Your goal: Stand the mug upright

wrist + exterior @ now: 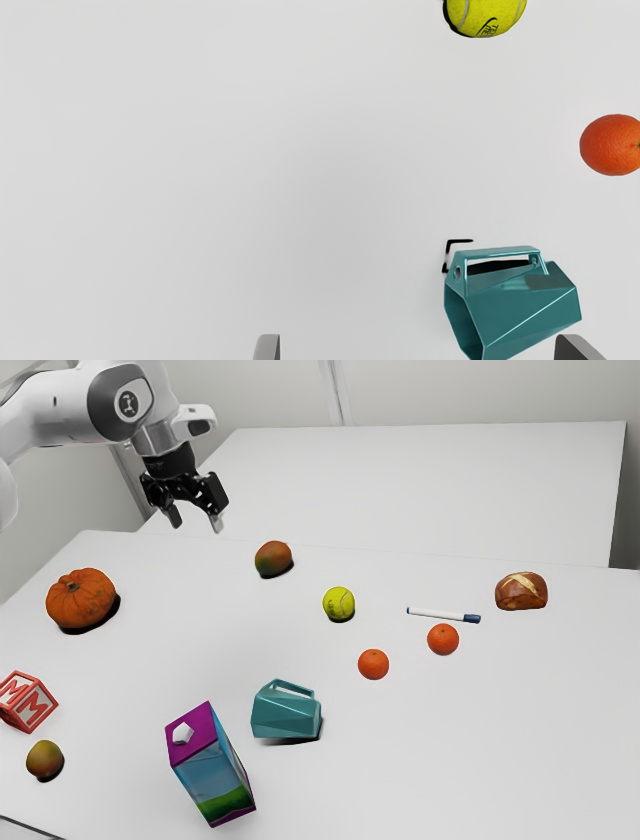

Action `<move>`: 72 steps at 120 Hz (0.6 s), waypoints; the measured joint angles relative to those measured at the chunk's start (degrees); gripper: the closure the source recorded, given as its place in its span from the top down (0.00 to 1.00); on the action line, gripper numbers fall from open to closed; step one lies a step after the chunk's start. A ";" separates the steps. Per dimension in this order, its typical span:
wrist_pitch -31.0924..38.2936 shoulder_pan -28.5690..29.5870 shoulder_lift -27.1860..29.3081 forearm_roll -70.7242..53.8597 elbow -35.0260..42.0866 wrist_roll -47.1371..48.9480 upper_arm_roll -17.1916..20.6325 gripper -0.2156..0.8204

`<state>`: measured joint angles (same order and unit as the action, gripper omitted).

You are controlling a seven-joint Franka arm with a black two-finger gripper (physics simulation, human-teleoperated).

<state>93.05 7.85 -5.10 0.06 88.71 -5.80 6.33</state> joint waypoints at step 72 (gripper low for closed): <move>1.61 0.33 9.67 10.93 17.73 -0.61 0.06 0.79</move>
<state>94.66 8.18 4.57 10.99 106.43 -6.41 6.38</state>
